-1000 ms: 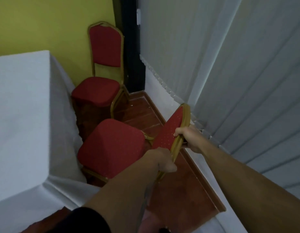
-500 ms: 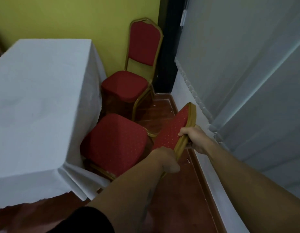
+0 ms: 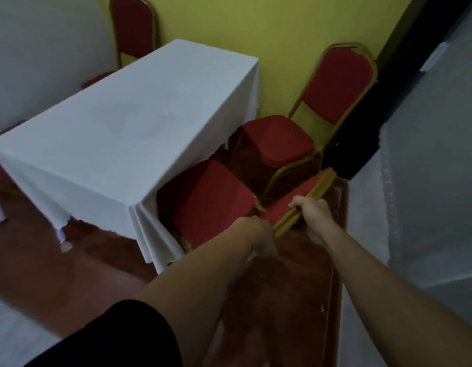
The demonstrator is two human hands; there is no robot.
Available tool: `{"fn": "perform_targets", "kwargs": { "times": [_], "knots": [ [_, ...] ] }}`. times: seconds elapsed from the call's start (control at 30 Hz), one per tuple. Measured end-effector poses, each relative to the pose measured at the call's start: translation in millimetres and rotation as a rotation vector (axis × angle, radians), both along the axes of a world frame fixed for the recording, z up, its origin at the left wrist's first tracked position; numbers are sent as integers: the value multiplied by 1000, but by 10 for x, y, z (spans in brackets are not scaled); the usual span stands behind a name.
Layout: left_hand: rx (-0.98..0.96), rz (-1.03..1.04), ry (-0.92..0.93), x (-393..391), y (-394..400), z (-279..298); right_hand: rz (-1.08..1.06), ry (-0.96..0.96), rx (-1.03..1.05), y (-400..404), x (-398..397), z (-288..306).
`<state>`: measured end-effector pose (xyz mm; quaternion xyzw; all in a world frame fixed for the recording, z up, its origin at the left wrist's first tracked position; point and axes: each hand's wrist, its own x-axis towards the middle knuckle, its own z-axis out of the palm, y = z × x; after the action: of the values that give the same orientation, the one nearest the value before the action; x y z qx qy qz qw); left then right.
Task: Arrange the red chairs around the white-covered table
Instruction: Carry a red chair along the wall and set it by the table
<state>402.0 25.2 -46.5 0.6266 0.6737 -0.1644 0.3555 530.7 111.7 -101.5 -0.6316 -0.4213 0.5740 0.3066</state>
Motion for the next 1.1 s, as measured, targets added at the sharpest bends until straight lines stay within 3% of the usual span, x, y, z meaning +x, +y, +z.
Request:
{"fn": "perform_targets", "kwargs": {
  "times": [0.37,0.7,1.1],
  "knots": [
    [83,266,4,193,121,-21,144,87,-53,406,35,67],
    [102,305,-11,188,689,-105,278,29,-100,1146,-66,97],
    [163,277,-8,-348,1291,-150,383,5,-134,1791,-633,153]
  ]
}}
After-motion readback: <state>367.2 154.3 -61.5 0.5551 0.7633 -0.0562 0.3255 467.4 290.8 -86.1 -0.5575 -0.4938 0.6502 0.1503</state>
